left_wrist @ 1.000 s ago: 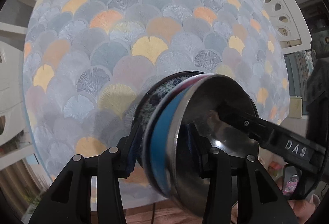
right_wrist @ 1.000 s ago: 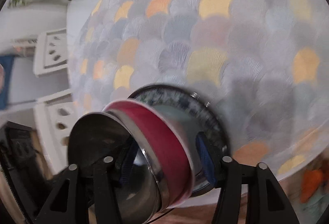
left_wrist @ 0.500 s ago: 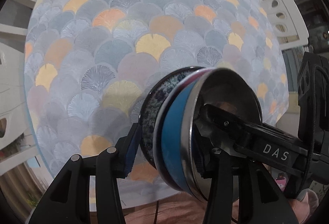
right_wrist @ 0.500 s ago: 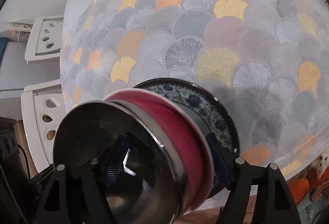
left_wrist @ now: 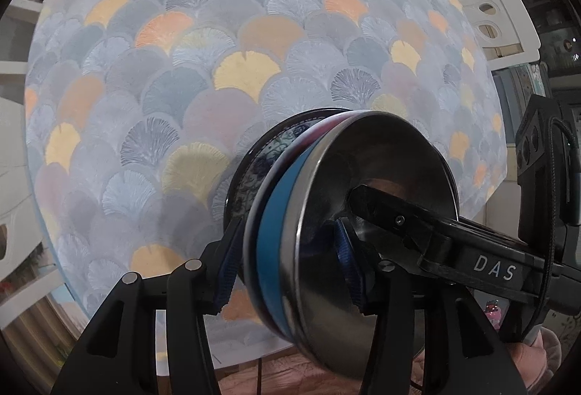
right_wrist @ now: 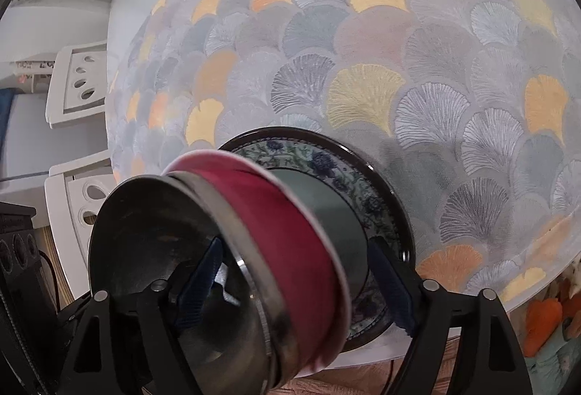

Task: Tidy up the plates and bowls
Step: 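Lower the nested bowls onto the floral plate stack with both grippers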

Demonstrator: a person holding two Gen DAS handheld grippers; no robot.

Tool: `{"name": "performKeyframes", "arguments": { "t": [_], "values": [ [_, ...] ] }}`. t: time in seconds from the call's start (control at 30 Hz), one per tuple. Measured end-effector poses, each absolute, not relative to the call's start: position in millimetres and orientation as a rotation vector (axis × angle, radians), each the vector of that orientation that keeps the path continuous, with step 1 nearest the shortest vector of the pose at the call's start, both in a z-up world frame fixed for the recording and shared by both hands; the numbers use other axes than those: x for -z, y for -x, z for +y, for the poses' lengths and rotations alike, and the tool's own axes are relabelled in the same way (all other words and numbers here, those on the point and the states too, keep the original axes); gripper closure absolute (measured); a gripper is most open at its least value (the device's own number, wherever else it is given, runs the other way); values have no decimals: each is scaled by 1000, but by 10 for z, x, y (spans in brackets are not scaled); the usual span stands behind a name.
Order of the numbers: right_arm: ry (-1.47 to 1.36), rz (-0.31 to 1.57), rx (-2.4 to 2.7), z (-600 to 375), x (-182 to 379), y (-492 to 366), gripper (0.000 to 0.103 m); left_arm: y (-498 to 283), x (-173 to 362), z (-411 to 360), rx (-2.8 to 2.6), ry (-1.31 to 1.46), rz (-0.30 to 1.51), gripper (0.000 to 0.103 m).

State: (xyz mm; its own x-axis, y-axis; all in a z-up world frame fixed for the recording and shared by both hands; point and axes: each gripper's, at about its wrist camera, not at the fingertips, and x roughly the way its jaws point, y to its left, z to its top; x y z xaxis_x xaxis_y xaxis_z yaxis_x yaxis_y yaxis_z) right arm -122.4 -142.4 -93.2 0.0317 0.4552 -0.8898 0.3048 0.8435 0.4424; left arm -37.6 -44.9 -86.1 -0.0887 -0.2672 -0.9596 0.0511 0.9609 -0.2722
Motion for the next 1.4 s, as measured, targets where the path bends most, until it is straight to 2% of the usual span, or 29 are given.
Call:
{"name": "performKeyframes", "arguments": {
  "t": [0.2, 0.33, 1.4],
  "values": [
    [-617, 1573, -145, -1442, 947, 1188, 19, 348, 870, -459, 275, 163, 1652, 55],
    [-623, 1580, -163, -1391, 992, 1166, 13, 362, 828, -430, 246, 140, 1640, 55],
    [-548, 1585, -184, -1275, 938, 1167, 13, 442, 833, -373, 217, 171, 1647, 53]
  ]
}}
